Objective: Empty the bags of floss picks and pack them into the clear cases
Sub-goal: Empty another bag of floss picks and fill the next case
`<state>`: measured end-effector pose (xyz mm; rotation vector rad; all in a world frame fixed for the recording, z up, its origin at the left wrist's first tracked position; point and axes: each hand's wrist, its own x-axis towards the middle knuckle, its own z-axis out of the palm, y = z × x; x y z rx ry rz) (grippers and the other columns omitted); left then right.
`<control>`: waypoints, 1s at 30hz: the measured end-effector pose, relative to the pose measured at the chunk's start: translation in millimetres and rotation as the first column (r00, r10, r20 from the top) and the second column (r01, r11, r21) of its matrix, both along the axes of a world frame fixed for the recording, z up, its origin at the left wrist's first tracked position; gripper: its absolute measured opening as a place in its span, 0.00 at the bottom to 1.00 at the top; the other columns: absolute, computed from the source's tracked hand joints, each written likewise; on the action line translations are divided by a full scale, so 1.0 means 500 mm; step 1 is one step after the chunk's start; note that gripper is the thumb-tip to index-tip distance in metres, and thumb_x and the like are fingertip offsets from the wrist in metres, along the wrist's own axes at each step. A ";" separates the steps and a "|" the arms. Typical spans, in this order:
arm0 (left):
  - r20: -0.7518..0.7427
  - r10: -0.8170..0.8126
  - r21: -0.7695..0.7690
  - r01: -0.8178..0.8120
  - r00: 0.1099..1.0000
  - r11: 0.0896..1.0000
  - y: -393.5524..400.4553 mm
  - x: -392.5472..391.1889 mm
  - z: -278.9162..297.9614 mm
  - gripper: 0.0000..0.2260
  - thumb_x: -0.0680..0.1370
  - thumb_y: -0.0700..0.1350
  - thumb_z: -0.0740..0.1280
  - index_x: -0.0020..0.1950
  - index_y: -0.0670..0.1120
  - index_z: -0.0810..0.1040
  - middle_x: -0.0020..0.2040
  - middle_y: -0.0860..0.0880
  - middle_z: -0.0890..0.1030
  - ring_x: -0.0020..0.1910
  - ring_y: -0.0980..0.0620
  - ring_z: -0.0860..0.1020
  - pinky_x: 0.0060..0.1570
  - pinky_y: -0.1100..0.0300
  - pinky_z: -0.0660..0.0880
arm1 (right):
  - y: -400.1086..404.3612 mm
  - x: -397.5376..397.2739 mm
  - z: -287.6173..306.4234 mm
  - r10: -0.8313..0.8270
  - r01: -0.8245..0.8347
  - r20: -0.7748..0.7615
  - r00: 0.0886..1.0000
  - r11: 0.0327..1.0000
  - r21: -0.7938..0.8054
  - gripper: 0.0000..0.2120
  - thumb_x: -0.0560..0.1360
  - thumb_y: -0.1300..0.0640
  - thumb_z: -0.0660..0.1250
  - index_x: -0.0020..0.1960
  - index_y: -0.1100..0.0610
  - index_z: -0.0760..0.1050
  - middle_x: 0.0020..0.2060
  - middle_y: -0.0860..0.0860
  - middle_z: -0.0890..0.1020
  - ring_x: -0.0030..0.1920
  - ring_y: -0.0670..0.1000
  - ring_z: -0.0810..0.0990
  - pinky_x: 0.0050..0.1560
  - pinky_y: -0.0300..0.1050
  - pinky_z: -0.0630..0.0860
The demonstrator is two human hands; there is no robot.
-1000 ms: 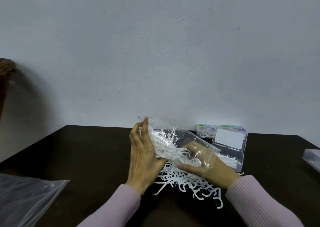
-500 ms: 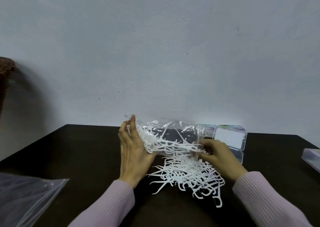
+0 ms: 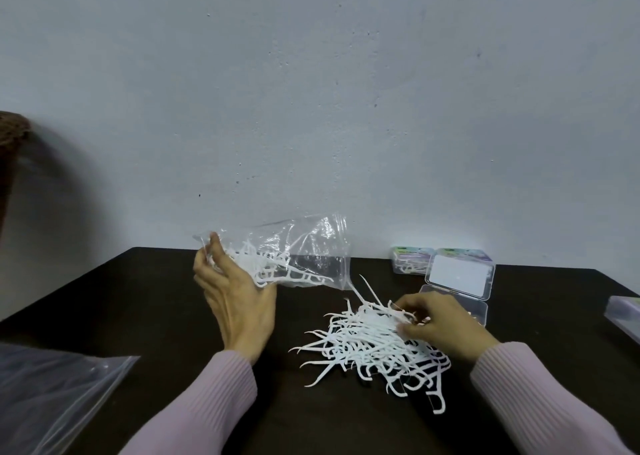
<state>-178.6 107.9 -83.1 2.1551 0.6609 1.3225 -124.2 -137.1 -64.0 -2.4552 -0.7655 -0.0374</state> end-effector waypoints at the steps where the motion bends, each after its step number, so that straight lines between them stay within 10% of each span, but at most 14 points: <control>1: 0.001 -0.007 -0.018 0.007 1.000 1.000 -0.001 -0.001 0.000 0.47 0.65 0.38 0.77 0.76 0.42 0.50 0.71 0.37 0.54 0.68 0.41 0.57 0.67 0.50 0.61 | 0.000 -0.003 0.000 0.019 -0.019 -0.013 1.000 1.000 0.002 0.17 0.73 0.55 0.70 0.61 0.51 0.74 0.49 0.45 0.77 0.45 0.41 0.74 0.38 0.24 0.69; 8: 0.036 -0.193 -0.047 0.195 0.981 0.980 -0.019 -0.003 -0.006 0.52 0.63 0.48 0.79 0.77 0.47 0.48 0.71 0.44 0.52 0.68 0.44 0.60 0.66 0.50 0.66 | 0.008 -0.008 0.006 0.032 -0.050 0.056 0.998 0.937 0.346 0.07 0.73 0.55 0.69 0.51 0.50 0.77 0.48 0.43 0.80 0.47 0.37 0.77 0.45 0.23 0.70; 12: 0.005 -0.322 -0.019 0.322 0.947 0.947 -0.044 -0.007 -0.007 0.53 0.63 0.45 0.79 0.77 0.51 0.46 0.72 0.46 0.50 0.69 0.46 0.58 0.64 0.57 0.60 | 0.016 -0.022 0.024 0.237 -0.058 -0.191 0.953 0.758 0.650 0.06 0.77 0.58 0.61 0.52 0.55 0.74 0.51 0.50 0.80 0.51 0.47 0.80 0.47 0.39 0.80; 20: -0.119 -0.428 0.198 0.444 0.896 0.874 -0.055 -0.003 -0.011 0.52 0.62 0.41 0.80 0.76 0.53 0.51 0.67 0.53 0.48 0.61 0.54 0.62 0.62 0.60 0.64 | 0.028 -0.021 0.011 0.314 0.075 -0.428 0.847 0.728 0.682 0.14 0.73 0.61 0.66 0.50 0.45 0.67 0.53 0.50 0.79 0.51 0.48 0.78 0.48 0.41 0.75; 24: -0.125 -0.471 0.266 0.487 0.873 0.832 -0.050 0.004 -0.019 0.51 0.64 0.27 0.73 0.75 0.57 0.49 0.67 0.52 0.49 0.58 0.57 0.64 0.46 0.84 0.66 | 0.017 -0.021 0.008 0.328 -0.016 -0.430 0.841 0.810 0.586 0.19 0.67 0.63 0.71 0.53 0.47 0.70 0.52 0.48 0.78 0.51 0.45 0.79 0.49 0.37 0.75; 30: -0.127 -0.434 0.337 0.451 0.892 0.827 -0.058 -0.006 -0.011 0.46 0.66 0.29 0.73 0.74 0.56 0.54 0.67 0.50 0.53 0.46 0.57 0.72 0.42 0.79 0.71 | 0.018 -0.028 0.020 0.294 -0.018 -0.381 0.876 0.811 0.585 0.16 0.70 0.61 0.69 0.46 0.43 0.69 0.46 0.39 0.73 0.40 0.39 0.78 0.47 0.37 0.75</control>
